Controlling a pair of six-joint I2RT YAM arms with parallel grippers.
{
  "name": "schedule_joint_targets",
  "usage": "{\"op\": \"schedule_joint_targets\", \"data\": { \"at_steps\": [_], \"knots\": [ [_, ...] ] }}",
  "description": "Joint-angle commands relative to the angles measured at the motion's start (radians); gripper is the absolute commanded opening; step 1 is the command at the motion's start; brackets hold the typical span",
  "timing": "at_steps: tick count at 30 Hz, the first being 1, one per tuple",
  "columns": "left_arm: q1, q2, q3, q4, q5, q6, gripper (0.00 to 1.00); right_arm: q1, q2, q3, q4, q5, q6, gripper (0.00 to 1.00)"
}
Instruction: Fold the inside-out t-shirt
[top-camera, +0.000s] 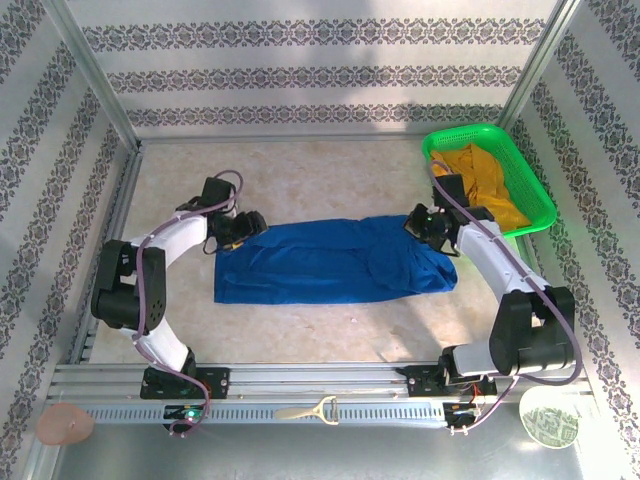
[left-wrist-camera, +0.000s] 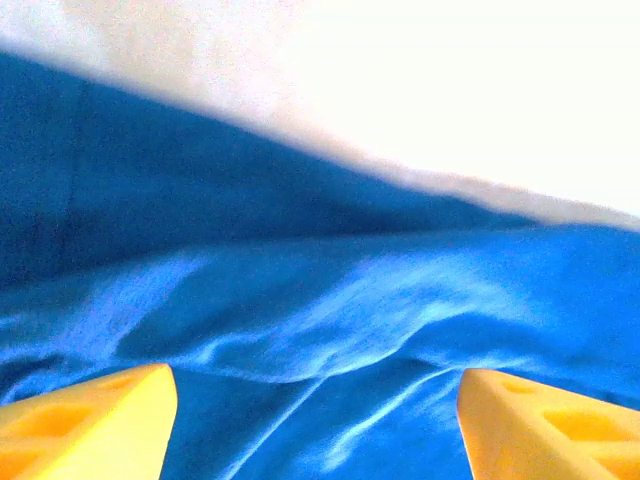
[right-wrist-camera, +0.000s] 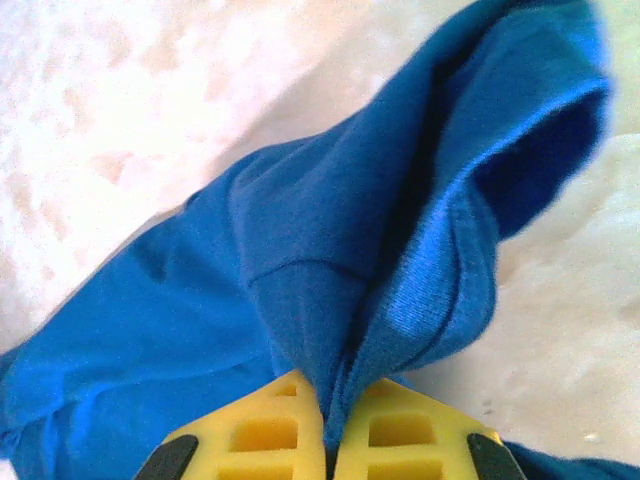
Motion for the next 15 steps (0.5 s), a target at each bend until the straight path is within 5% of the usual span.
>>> {"op": "schedule_joint_targets", "data": {
  "at_steps": [1,15],
  "knots": [
    [0.03,-0.003,0.077,-0.071,-0.04,0.034,0.75,0.096,-0.025,0.062,-0.068,0.066,0.066,0.0],
    [0.135,0.069,0.233,-0.186,0.023,0.064,0.77,0.498,0.151,0.358,-0.179,0.275,0.219,0.0]
  ]
}}
